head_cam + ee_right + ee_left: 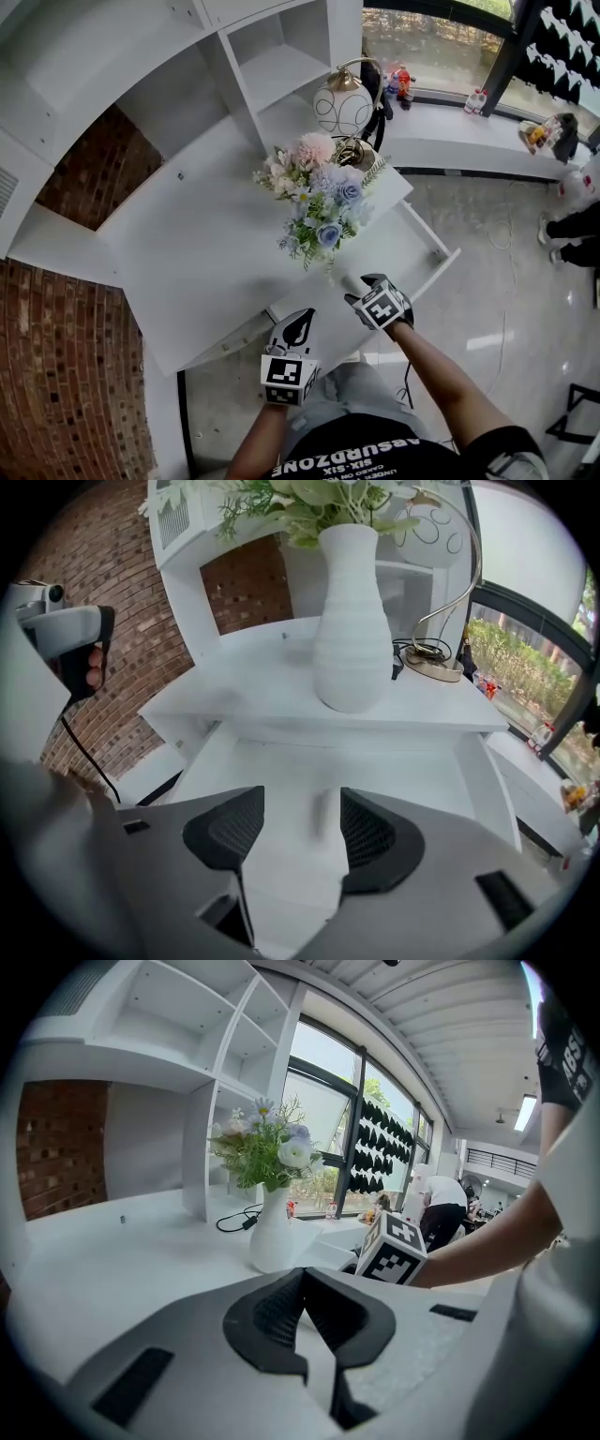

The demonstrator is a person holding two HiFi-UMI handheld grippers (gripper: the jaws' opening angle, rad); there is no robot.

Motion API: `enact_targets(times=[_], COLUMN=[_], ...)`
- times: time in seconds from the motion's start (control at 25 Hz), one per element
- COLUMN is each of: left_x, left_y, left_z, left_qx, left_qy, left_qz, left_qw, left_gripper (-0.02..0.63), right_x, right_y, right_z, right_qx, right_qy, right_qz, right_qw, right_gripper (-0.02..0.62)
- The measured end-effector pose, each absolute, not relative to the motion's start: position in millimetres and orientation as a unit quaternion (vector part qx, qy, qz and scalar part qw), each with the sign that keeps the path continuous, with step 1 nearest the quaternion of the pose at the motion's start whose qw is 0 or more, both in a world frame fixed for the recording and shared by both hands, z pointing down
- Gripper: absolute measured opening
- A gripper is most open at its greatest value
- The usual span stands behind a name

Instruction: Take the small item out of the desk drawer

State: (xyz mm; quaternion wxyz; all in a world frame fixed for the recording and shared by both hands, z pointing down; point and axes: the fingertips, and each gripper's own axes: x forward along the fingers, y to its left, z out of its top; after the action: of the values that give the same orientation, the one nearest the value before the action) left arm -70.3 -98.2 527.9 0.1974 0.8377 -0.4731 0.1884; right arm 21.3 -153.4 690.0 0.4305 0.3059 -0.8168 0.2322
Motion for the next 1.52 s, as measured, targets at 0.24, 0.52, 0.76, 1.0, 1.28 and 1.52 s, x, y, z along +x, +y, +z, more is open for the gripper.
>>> enact_targets(times=[0.24,0.52,0.76,1.0,1.28,1.52], left_x=[-72,-72,-71,-72,-72,-74], left_y=[-103,-108,-112,-115,-118,-112], left_z=[534,539,543,548,559,572], left_qx=[0.839,0.838,0.835,0.831,0.824,0.817], left_qy=[-0.466,-0.463,-0.465,-0.472,-0.481,-0.488], left_qz=[0.196,0.201,0.209,0.205,0.207,0.209], left_qw=[0.202,0.206,0.207,0.210,0.217,0.225], left_gripper=[0.003,0.003,0.003,0.003,0.003,0.003], right_x=[25,20,21,18,29,32], right_y=[-162,-166,-176,-184,-184,-185], right_z=[710,734,759,776,803,819], right_qx=[0.308,0.288,0.273,0.259,0.254,0.248], right_qy=[-0.807,-0.797,-0.783,-0.776,-0.747,-0.743], right_qz=[0.245,0.260,0.260,0.269,0.275,0.272], right_qw=[0.440,0.463,0.495,0.508,0.549,0.558], right_gripper=[0.250,0.250,0.250,0.249,0.242,0.227])
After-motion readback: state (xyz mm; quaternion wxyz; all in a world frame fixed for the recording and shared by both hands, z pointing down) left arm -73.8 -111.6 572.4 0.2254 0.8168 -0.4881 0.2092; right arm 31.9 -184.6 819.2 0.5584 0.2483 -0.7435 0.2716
